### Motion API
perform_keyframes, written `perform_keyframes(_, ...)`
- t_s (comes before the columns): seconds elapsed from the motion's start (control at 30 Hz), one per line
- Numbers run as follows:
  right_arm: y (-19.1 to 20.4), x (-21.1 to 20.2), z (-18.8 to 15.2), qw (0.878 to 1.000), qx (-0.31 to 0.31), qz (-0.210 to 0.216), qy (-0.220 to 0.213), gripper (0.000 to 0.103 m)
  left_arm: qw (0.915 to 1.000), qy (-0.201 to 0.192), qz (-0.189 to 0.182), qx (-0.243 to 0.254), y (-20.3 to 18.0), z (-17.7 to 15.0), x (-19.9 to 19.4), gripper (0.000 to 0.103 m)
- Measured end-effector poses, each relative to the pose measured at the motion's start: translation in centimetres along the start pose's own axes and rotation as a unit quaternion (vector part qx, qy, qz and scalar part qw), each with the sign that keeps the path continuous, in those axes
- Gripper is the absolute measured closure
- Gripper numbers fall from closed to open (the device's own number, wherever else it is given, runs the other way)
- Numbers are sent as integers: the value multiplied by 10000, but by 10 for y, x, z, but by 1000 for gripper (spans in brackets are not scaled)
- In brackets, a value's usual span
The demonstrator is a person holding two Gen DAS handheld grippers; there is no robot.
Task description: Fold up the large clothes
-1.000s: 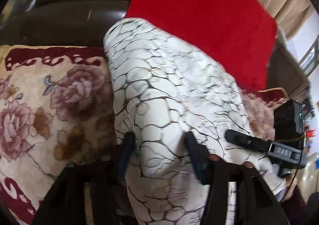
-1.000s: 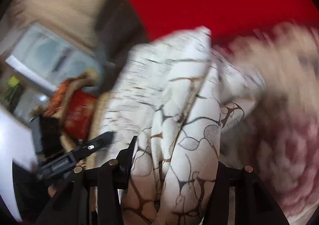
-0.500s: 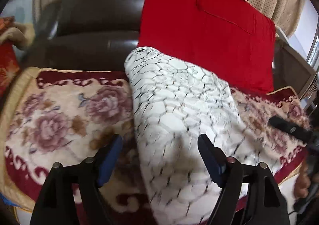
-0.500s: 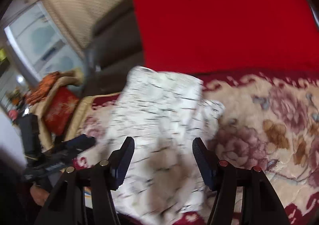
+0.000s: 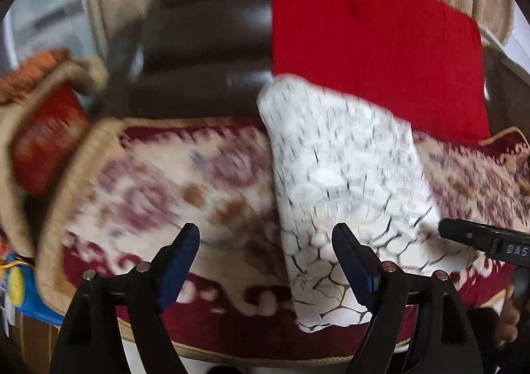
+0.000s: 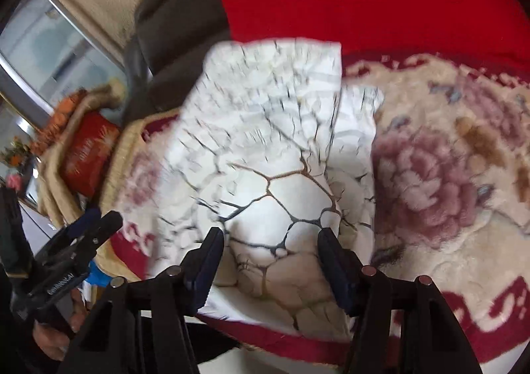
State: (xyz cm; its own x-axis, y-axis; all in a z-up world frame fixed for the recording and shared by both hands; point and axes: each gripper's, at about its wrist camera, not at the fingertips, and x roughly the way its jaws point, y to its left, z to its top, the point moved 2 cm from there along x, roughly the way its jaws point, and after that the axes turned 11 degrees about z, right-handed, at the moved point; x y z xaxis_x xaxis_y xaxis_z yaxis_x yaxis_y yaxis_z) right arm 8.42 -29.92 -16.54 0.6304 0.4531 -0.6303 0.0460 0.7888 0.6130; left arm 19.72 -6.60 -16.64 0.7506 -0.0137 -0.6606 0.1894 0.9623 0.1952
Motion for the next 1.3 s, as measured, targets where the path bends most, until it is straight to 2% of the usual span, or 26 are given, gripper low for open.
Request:
perform_keyframes(0.1,24,-36,5,9991,-235,74,-352,40,9990,-409,157,-131,10,11,-41,16)
perform_keyframes(0.23,56,-81,1,9954,-537,123,-787,34,9955,-847,406,-137,17,19,-85,16)
perform_keyframes(0.4,92,-132,-6,9884,-827,154,-1261,31,9906,-1215,579,-240,27,24,-136,15)
perform_keyframes(0.5,112,-158,-17,9840,-1003,179,-1459,30,9865,-1437,721,-309,33,23,-165,2)
perform_keyframes(0.67,138,-195,-35,9780,-1225,186,-1677,28,9812,-1693,807,-451,40,21,-200,2)
perform_keyframes(0.8,151,-208,-49,9744,-1359,163,-1785,26,9769,-1835,969,-506,42,17,-224,0)
perform_keyframes(0.93,162,-223,-63,9691,-1490,97,-1963,26,9686,-2060,1321,-442,37,9,-245,0)
perform_keyframes(1.17,175,-237,-81,9637,-1678,71,-2074,25,9669,-2127,1361,-356,33,-4,-271,0)
perform_keyframes(1.3,181,-243,-89,9601,-1781,-158,-2150,25,9621,-2230,1535,-332,32,-11,-285,0)
